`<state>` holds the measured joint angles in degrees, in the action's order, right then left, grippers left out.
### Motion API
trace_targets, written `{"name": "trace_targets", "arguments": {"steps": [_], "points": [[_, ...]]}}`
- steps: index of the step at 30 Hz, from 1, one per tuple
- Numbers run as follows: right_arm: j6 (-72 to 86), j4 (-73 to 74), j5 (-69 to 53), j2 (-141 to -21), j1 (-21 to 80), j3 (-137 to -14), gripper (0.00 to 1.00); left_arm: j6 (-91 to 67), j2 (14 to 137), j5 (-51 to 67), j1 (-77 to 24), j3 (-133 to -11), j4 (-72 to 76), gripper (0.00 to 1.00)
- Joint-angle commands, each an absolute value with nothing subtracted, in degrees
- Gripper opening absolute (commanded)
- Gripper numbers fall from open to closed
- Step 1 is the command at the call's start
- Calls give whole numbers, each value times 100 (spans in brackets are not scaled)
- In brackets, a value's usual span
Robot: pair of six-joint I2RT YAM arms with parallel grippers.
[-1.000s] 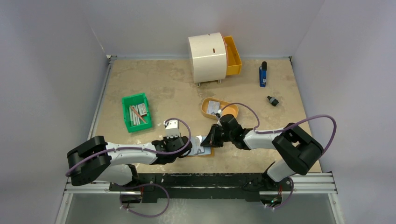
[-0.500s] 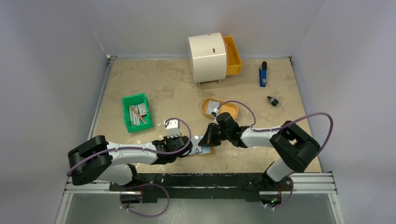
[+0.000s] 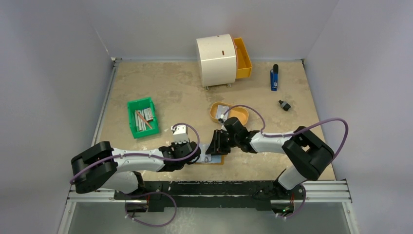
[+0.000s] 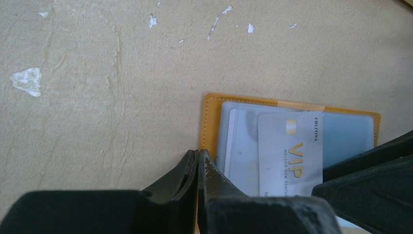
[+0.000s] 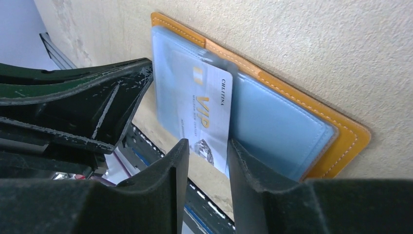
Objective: Put the credit cards into the card holder
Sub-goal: Insert the credit card into the card holder.
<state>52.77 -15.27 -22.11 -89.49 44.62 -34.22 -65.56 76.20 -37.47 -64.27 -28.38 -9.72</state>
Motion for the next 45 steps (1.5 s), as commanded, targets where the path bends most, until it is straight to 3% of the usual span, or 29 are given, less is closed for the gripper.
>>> {"name": "trace_targets", "arguments": {"steps": [1, 32, 34, 40, 45], "points": [[4984, -1123, -2296, -8737, 4488, -3752, 39, -6697, 7691, -3543, -6425, -2812, -926, 1], [4913, -925, -2453, -9035, 4667, -4132, 39, -6659, 7529, -3561, -6426, -2800, -891, 2], [4854, -517, -2346, -8768, 4667, -4166, 43, -6698, 7368, -3681, -6426, -2811, -1083, 6], [4459, 1263, -1423, -7724, 4630, -4751, 65, -6676, 6593, -4088, -6427, -3012, -1864, 37], [4116, 2136, -160, -6999, 3958, -5239, 67, -6518, 5889, -4524, -6424, -3329, -2469, 43]]}}
